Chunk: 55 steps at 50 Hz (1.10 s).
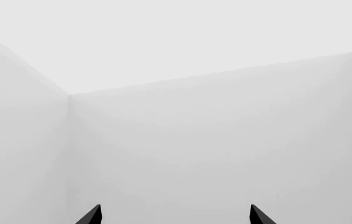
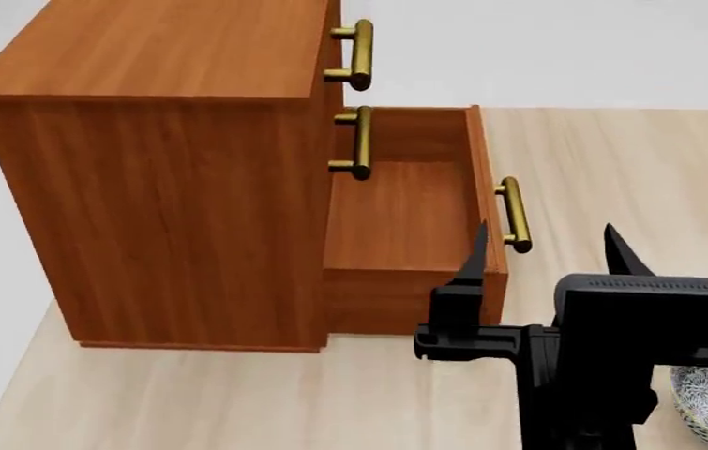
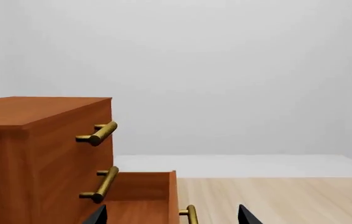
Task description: Put the bowl in the bottom drawer of the cabinet.
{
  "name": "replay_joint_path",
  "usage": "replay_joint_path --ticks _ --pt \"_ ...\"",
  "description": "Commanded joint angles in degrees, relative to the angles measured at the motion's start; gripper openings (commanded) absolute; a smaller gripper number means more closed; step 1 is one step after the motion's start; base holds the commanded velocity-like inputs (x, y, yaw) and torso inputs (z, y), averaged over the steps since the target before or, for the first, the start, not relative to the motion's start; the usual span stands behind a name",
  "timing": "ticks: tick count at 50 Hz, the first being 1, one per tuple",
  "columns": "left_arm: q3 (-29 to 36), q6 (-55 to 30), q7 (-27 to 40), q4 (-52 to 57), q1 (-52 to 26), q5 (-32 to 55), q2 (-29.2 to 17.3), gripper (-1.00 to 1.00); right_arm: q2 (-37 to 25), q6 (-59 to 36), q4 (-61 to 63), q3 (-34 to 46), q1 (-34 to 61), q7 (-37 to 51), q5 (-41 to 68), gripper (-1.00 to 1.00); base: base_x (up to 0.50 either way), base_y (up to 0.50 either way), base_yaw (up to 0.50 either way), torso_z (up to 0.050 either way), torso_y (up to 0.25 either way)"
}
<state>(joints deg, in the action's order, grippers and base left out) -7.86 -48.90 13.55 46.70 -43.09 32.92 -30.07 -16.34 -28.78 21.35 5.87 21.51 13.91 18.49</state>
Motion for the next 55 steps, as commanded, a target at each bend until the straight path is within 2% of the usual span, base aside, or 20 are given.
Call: replay_joint_path --ticks 1,29,55 --pt "0.04 0.28 0.12 -0.17 0.04 0.2 -0.05 1.0 -0.23 -0.29 0.47 0.07 -0.1 0.35 0.37 1.0 0.41 0.0 0.0 0.0 0.0" --pt "0.62 0.96 0.24 -0.59 0.17 0.46 -0.32 1.0 -0.53 0.5 0.13 0.31 -0.03 0.79 0.94 1.0 0.41 0.0 0.0 0.0 0.001" --pt "0.38 0.69 0.95 -0.28 -0.08 1.74 -0.13 1.0 -1.18 0.66 1.28 0.35 -0.69 1.1 1.87 1.0 0.0 0.0 0.0 0.0 0.0"
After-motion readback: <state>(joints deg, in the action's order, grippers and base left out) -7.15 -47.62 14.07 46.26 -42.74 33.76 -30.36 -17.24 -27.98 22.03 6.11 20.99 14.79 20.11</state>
